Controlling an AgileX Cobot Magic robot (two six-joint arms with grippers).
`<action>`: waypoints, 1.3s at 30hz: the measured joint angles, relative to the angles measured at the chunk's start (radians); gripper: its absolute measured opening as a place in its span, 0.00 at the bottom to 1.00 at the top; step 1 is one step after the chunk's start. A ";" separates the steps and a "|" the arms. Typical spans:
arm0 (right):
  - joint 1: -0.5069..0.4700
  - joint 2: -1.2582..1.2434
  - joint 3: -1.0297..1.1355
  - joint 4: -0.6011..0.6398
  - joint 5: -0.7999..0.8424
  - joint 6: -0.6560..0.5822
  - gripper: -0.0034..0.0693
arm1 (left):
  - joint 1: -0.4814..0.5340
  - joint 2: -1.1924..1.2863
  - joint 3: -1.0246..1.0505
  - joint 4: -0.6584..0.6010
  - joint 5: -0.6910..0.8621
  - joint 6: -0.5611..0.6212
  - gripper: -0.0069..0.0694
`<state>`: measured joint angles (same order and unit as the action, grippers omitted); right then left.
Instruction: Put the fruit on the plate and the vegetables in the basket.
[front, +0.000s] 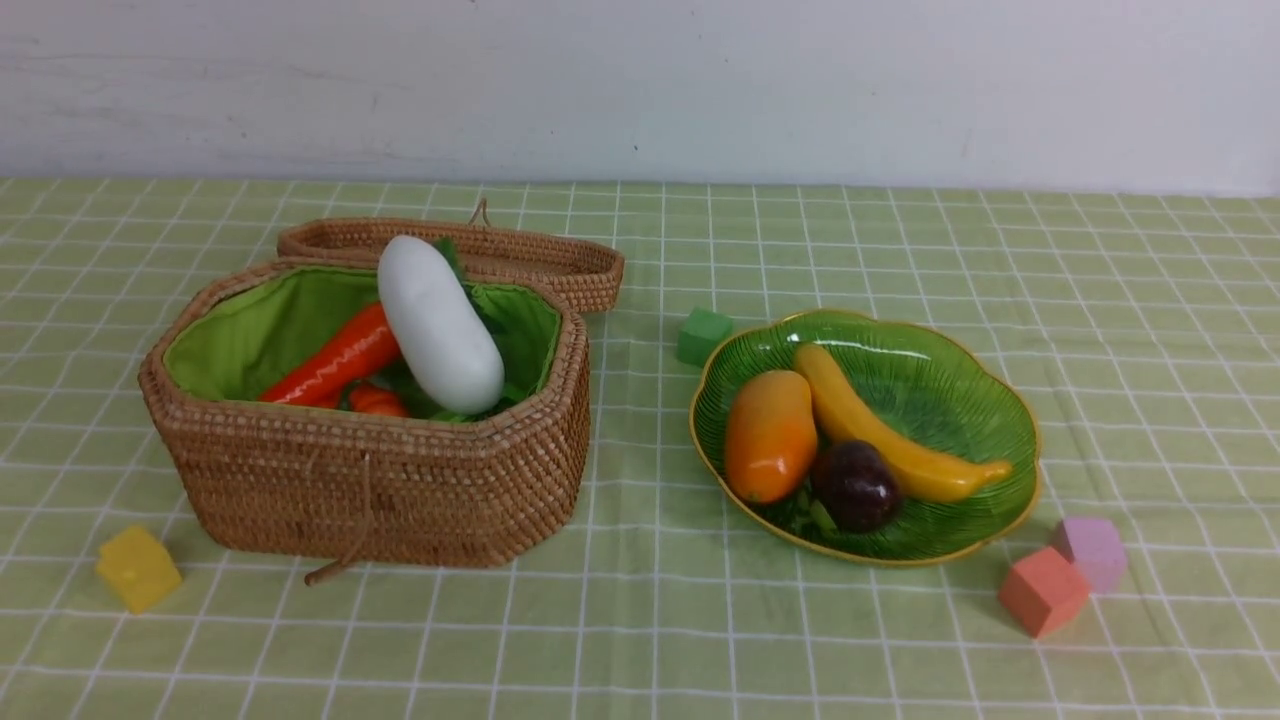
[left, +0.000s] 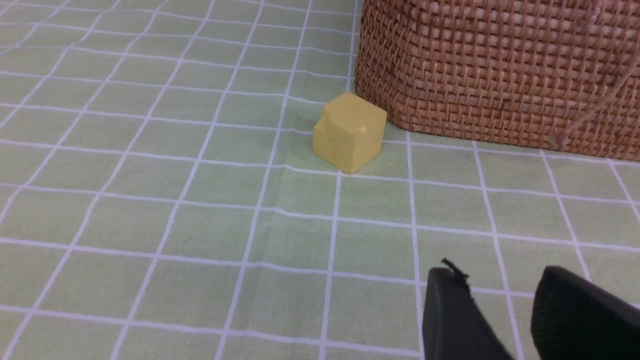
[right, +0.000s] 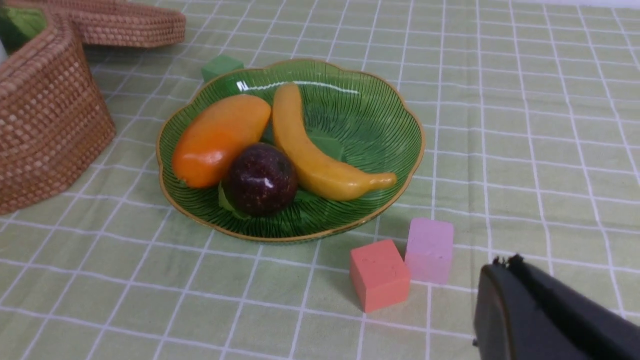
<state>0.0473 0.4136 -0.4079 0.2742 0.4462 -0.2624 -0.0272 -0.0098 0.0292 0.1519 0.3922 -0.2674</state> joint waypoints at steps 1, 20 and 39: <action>0.000 0.000 0.000 0.004 -0.007 0.000 0.02 | 0.000 0.000 0.000 0.000 0.000 0.000 0.40; 0.000 0.000 0.001 0.019 -0.020 0.001 0.03 | 0.000 0.000 0.000 0.000 0.000 0.000 0.40; 0.000 -0.004 0.001 0.021 -0.019 0.001 0.05 | 0.000 0.000 0.000 0.000 0.000 0.000 0.40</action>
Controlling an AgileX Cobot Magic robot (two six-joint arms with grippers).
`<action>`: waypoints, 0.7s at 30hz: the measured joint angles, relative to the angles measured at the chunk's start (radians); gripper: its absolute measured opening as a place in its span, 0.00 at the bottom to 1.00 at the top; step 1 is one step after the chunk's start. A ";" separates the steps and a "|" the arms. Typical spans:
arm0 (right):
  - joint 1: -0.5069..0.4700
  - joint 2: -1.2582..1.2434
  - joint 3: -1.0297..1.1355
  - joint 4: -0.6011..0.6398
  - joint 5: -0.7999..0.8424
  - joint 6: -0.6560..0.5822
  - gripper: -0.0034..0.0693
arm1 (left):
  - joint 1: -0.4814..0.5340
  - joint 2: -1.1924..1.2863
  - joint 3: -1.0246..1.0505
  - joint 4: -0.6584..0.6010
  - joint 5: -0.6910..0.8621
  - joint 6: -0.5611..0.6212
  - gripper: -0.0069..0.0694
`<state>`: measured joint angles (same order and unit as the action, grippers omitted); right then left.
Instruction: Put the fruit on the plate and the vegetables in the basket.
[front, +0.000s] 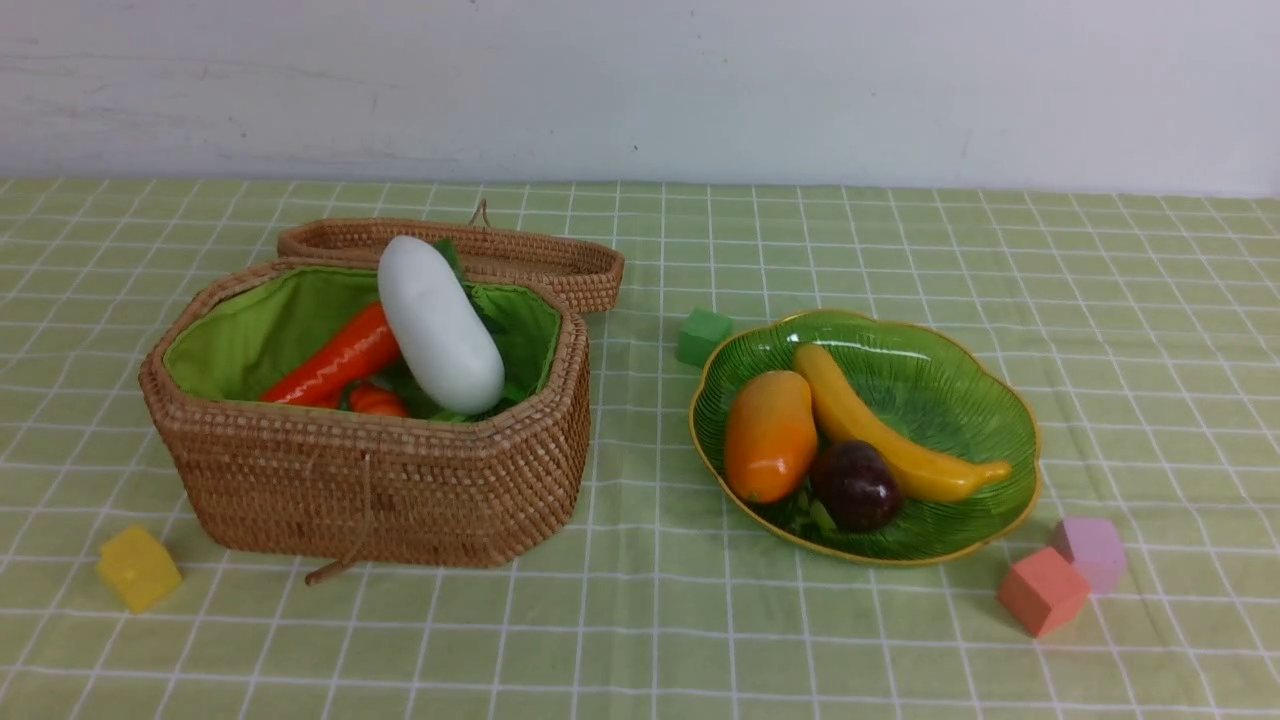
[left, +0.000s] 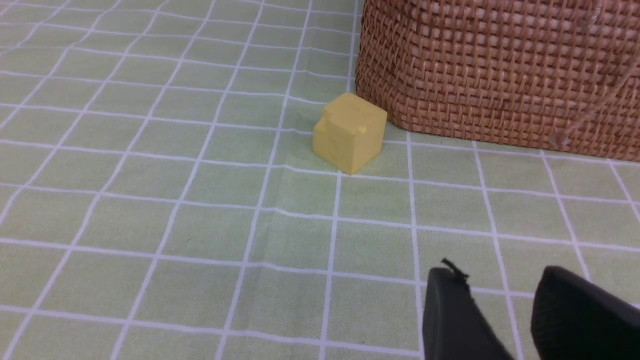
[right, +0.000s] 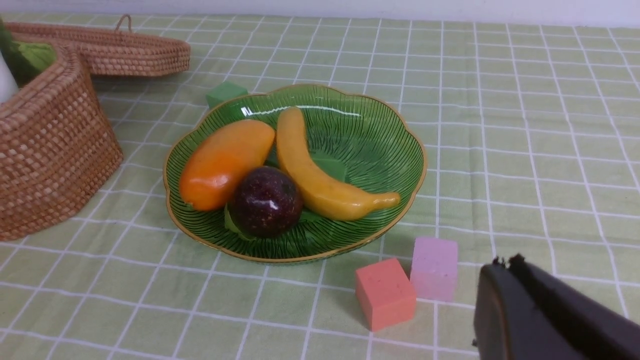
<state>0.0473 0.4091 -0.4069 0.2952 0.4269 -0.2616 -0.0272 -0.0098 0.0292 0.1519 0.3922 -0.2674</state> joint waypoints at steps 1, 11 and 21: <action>0.000 0.000 0.000 0.001 0.000 0.000 0.05 | 0.000 0.000 0.000 0.000 0.000 0.000 0.40; 0.000 -0.045 0.000 0.001 0.002 0.000 0.07 | 0.000 0.000 0.000 0.000 0.000 0.000 0.40; 0.000 -0.201 0.029 -0.061 -0.032 -0.045 0.08 | 0.000 0.000 0.000 0.000 0.000 0.000 0.40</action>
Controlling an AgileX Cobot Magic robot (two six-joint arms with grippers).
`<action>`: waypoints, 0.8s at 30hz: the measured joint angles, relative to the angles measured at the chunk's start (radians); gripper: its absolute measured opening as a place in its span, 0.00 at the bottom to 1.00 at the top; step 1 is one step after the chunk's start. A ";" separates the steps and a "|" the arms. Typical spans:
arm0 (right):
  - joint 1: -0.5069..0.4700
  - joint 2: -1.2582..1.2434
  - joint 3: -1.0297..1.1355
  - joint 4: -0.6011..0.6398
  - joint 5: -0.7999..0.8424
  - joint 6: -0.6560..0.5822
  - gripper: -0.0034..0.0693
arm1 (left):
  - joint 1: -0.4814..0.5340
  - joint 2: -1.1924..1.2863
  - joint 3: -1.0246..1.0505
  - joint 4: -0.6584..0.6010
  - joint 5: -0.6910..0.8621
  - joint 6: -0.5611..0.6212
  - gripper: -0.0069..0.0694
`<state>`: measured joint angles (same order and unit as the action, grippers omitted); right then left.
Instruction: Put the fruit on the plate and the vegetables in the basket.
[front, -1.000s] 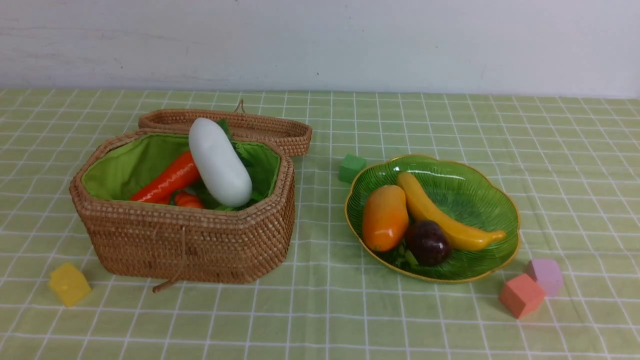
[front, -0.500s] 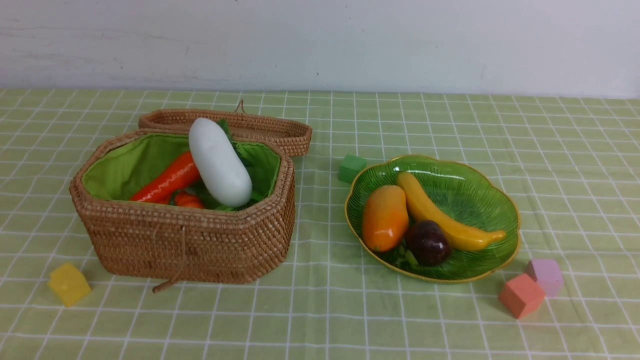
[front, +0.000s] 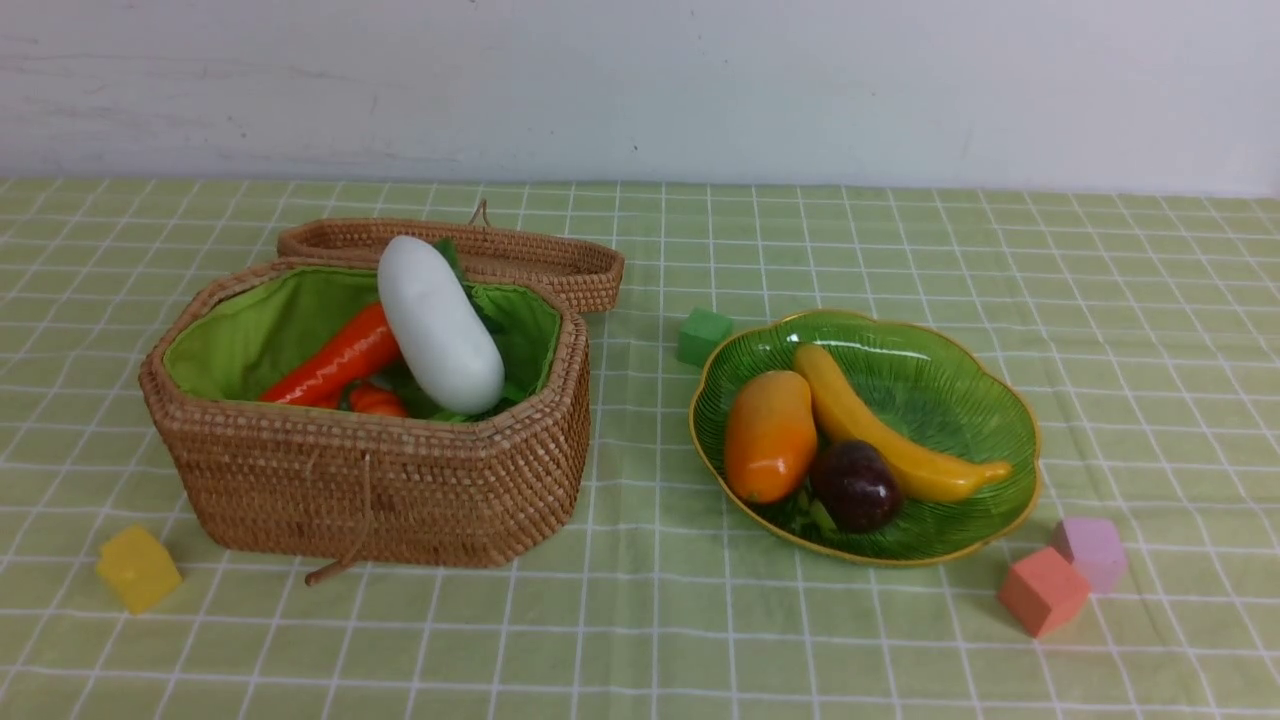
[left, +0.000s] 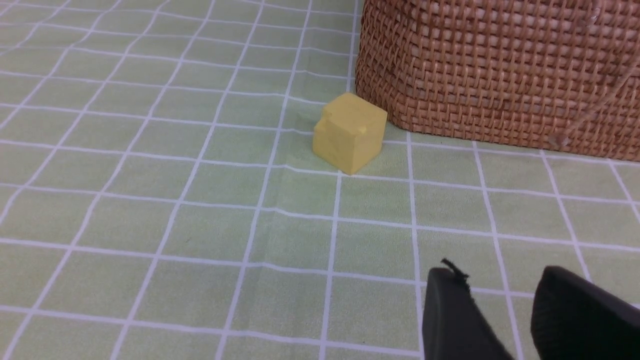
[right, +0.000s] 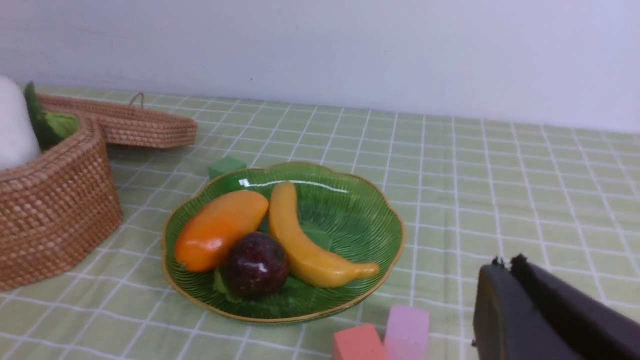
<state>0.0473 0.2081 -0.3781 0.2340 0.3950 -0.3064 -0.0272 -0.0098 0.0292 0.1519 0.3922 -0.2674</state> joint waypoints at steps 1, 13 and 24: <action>0.000 -0.013 0.014 -0.019 -0.018 -0.012 0.08 | 0.000 0.000 0.000 0.000 0.000 0.000 0.40; -0.045 -0.181 0.312 -0.097 -0.135 0.016 0.10 | 0.000 0.000 0.000 0.000 0.000 0.000 0.40; -0.093 -0.219 0.396 -0.151 0.002 0.081 0.11 | 0.000 0.000 0.000 0.000 0.000 0.000 0.40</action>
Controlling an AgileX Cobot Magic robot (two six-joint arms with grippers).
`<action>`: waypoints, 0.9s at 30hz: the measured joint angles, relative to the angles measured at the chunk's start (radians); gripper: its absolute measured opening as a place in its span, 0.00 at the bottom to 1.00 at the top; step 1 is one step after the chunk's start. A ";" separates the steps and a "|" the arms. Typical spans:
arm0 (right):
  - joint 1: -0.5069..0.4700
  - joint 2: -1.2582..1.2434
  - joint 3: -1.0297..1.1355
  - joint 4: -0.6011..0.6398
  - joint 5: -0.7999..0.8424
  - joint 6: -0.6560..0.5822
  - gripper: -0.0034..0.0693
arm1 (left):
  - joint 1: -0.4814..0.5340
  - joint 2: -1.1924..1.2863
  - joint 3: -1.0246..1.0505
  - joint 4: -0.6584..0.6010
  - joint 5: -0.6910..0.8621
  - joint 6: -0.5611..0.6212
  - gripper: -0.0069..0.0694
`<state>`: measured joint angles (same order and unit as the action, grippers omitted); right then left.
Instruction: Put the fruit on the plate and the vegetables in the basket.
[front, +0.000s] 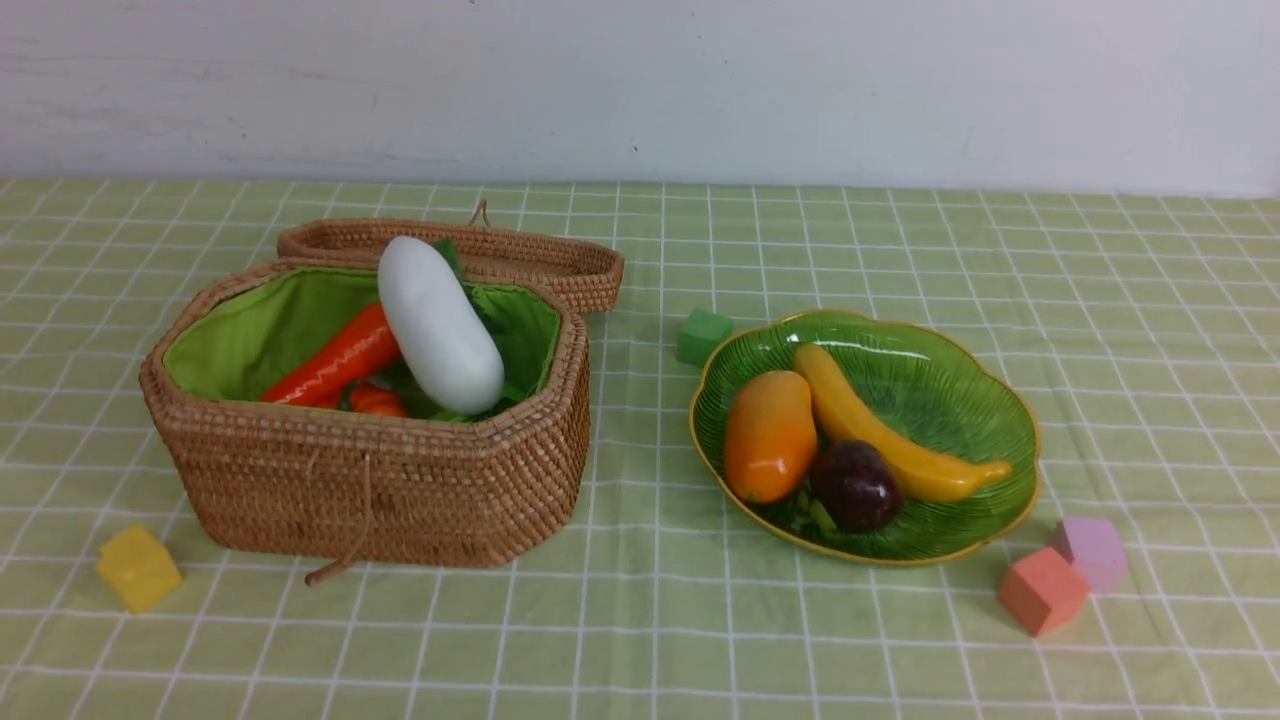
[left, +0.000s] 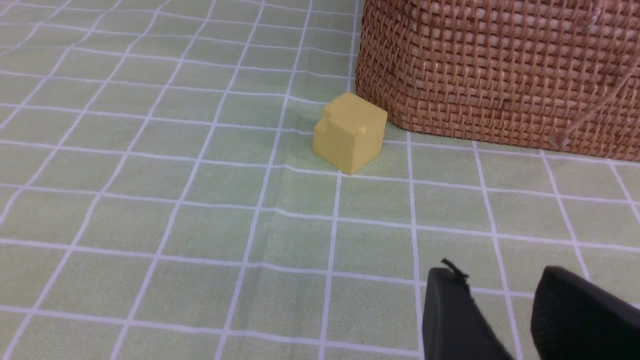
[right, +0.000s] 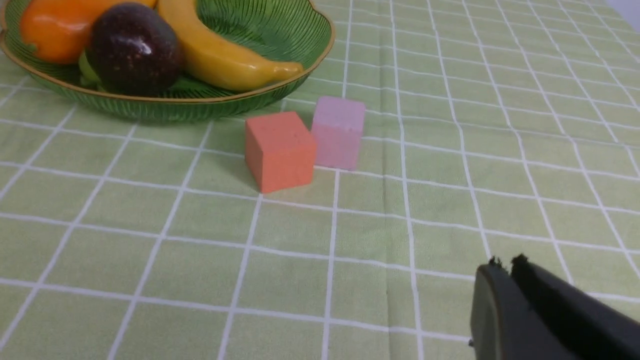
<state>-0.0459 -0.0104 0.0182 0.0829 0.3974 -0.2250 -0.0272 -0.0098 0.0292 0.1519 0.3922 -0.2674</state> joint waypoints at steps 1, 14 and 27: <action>0.000 0.000 0.000 -0.002 0.000 0.022 0.12 | 0.000 0.000 0.000 0.000 0.000 0.000 0.40; 0.000 0.000 0.000 -0.033 -0.003 0.133 0.14 | 0.000 0.000 0.000 0.000 0.000 0.000 0.40; 0.000 0.000 0.000 -0.041 -0.005 0.145 0.17 | 0.000 0.000 0.000 0.000 0.000 0.000 0.40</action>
<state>-0.0459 -0.0104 0.0182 0.0423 0.3921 -0.0798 -0.0272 -0.0098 0.0292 0.1519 0.3922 -0.2674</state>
